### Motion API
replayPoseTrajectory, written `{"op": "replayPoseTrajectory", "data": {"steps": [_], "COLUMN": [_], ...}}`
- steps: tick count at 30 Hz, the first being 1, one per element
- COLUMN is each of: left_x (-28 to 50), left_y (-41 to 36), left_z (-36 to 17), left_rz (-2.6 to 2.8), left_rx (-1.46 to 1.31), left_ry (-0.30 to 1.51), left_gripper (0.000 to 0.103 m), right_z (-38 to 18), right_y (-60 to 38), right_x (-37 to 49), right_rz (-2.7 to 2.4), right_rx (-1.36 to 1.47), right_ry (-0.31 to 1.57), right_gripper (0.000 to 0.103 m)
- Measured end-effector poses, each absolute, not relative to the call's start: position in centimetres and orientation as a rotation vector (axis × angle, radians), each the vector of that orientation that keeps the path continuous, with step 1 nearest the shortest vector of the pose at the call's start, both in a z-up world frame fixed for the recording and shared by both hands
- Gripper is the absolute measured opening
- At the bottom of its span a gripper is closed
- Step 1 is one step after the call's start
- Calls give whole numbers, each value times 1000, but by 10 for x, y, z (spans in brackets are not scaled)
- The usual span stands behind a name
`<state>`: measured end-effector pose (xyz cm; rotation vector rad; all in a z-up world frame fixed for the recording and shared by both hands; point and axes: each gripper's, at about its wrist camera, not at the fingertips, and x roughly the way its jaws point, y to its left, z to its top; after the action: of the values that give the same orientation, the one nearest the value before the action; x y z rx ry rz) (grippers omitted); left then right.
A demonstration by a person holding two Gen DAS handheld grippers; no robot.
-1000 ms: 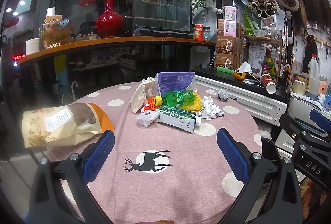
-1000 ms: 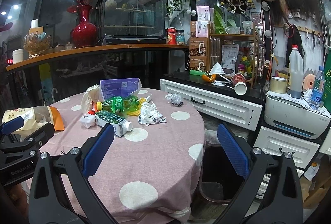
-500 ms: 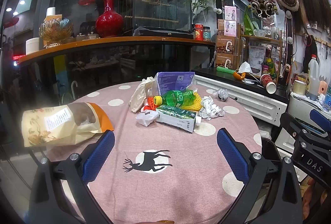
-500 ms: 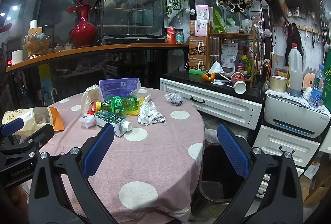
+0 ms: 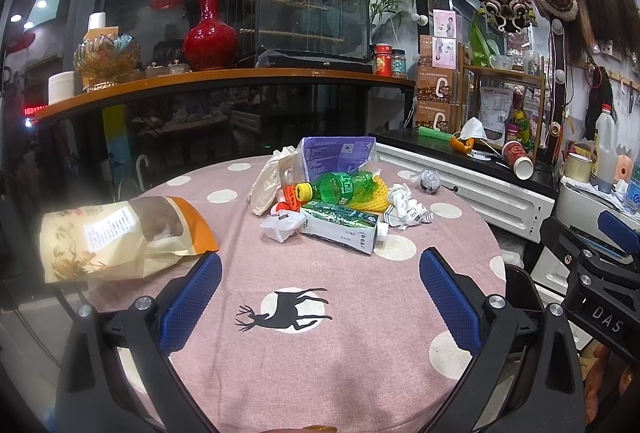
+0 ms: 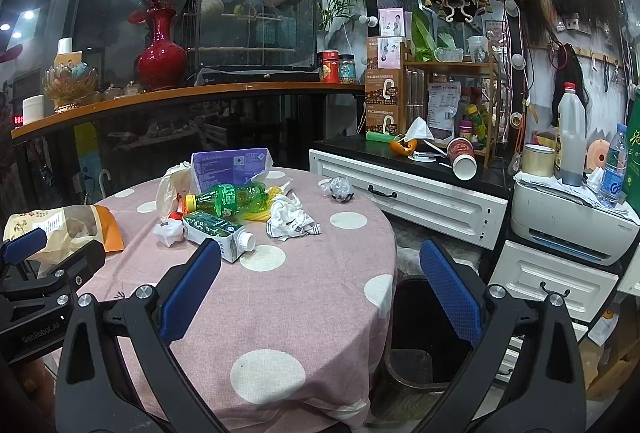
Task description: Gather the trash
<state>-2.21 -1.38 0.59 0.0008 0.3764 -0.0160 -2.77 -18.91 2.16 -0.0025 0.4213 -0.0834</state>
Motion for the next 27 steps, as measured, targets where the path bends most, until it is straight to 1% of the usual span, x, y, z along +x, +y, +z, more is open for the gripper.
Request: {"op": "replayPoseTrajectory", "data": {"steps": [20,27], "left_x": [-22,-11], "left_y": [-16,-12], "left_z": [4,-5], "left_rz": [-17,-31], "left_rx": [2,-5], "left_ry": [383,429], "left_gripper": [98,98], "right_z": [16,6], "right_y": [-189,-191], "right_x": [-24,-15], "right_rz": [-85,-82], "right_rx": [0,-8], "right_ry": [440,482], "right_gripper": [98,98]}}
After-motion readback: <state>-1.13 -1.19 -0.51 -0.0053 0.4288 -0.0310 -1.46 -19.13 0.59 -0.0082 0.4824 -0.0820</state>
